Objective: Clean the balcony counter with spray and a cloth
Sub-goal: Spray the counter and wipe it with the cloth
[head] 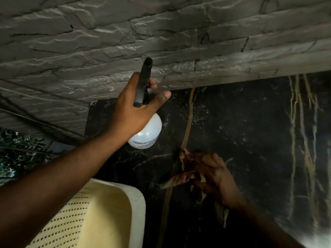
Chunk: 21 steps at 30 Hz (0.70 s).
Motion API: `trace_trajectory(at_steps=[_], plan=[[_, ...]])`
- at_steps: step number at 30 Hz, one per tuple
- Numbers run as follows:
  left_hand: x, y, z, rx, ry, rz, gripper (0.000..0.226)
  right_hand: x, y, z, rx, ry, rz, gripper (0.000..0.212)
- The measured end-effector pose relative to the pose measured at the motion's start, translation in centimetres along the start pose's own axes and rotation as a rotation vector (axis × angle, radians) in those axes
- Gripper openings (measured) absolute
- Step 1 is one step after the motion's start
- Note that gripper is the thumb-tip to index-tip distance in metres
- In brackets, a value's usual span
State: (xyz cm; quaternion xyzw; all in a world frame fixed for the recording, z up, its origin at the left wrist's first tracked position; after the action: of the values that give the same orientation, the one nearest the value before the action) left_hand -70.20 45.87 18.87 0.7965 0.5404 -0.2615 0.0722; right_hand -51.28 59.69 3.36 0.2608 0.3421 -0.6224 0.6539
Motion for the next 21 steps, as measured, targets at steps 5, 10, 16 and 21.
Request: trace_trajectory(at_steps=[5, 10, 16, 21], plan=[[3.2, 4.4, -2.9, 0.042, 0.11, -0.048, 0.036, -3.4, 4.2, -0.8, 0.118, -0.038, -0.161, 0.031], [8.4, 9.3, -4.6, -0.014, 0.141, -0.081, 0.041, -7.1, 9.7, -1.0, 0.103, -0.038, -0.191, 0.027], [11.3, 13.2, -4.9, 0.001, 0.106, -0.149, 0.047, -6.2, 14.2, -0.3, -0.022, -0.007, -0.042, 0.03], [11.7, 14.2, -4.3, -0.062, 0.153, -0.078, 0.039, -3.7, 15.9, 0.6, -0.181, 0.018, 0.101, 0.031]])
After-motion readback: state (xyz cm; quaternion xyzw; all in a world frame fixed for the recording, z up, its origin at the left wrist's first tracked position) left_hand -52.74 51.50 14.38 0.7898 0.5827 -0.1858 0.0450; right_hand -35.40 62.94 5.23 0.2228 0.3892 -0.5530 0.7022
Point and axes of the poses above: each hand's wrist, its own y-axis away from the middle knuckle, its own x-axis out of the palm, z = x × y, the point moved 5 cm from there along -y, towards the middle knuckle, and after that the axes turned 3 degrees about y, right-handed, at the moved point
